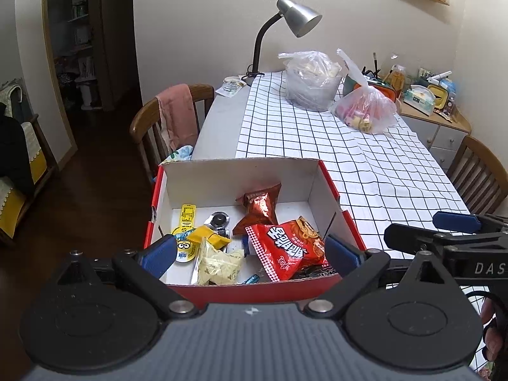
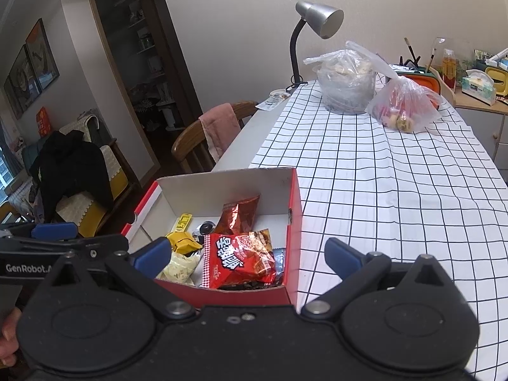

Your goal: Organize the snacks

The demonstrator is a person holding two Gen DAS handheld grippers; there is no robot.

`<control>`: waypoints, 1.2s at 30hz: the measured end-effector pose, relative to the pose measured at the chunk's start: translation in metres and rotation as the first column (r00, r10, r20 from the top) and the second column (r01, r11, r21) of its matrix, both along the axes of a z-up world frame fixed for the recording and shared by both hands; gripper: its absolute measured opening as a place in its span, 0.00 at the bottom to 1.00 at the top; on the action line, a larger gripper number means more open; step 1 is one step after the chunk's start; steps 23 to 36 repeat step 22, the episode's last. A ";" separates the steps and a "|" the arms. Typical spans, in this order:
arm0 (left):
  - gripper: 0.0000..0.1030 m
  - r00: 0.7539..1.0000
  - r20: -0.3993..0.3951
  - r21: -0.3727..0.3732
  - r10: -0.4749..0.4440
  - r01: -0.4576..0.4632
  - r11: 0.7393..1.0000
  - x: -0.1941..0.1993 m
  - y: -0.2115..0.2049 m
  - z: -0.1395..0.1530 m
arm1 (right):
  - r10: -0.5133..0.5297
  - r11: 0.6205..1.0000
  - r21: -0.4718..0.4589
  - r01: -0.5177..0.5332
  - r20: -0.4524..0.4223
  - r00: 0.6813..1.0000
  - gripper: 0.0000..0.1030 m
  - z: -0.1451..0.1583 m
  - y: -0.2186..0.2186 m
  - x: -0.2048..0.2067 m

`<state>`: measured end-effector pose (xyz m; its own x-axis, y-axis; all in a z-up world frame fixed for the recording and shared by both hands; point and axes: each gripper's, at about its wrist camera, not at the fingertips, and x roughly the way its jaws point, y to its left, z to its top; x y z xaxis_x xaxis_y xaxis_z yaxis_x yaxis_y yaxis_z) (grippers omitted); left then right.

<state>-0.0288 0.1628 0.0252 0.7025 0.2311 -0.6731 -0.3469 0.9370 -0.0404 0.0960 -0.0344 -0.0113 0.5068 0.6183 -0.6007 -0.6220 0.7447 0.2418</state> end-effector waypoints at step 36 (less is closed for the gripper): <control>0.97 1.000 -0.005 -0.018 -0.005 0.004 1.000 -0.006 -0.001 0.000 | -0.021 1.000 -0.019 0.021 -0.002 1.000 1.00 -0.005 -0.001 -0.003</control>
